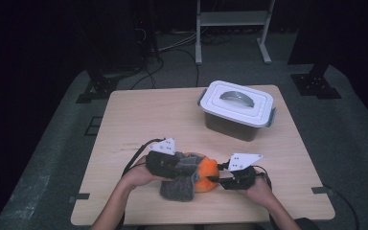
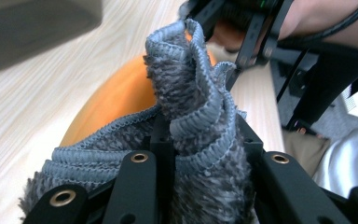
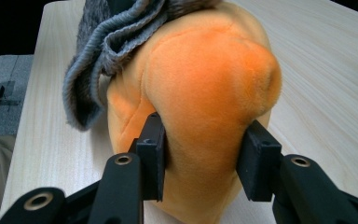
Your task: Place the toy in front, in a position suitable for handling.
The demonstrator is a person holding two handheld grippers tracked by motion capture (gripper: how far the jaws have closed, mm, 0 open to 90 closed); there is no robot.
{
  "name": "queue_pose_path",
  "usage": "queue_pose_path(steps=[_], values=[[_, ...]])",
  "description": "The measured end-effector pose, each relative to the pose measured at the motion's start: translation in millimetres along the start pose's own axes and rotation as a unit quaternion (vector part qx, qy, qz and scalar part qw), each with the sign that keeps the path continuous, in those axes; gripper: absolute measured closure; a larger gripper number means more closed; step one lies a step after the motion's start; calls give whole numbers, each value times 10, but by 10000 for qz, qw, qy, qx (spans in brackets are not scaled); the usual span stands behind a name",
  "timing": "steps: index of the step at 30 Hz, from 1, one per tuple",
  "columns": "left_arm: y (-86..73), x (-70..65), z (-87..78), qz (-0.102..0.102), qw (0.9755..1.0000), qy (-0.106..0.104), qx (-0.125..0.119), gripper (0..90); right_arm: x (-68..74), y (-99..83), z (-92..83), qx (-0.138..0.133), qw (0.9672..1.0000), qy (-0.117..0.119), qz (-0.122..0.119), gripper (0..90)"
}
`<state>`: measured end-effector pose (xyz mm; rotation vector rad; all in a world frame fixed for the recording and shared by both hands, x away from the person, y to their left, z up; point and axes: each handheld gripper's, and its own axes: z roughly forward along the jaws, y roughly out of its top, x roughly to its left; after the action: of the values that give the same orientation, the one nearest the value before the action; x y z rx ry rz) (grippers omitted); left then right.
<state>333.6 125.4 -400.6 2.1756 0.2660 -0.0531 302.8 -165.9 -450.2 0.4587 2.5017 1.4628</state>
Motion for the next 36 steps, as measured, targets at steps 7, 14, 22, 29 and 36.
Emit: queue_pose_path(steps=[7,14,22,29,36], values=[[-262,104,-172,-351,9985,350,228,678,-46,-16,-3,-15,9999,29,121,574],[6,-70,-95,71,9999,127,13,682,-65,-16,-2,-45,9998,30,176,573],[410,-205,287,566,9983,-147,33,682,-27,14,12,-37,9999,12,116,572],[438,-165,355,602,9980,-116,149,688,-54,-2,10,-24,9998,3,197,572],[274,-48,97,312,9994,151,84,686,-71,-7,2,-18,9999,21,159,571]])
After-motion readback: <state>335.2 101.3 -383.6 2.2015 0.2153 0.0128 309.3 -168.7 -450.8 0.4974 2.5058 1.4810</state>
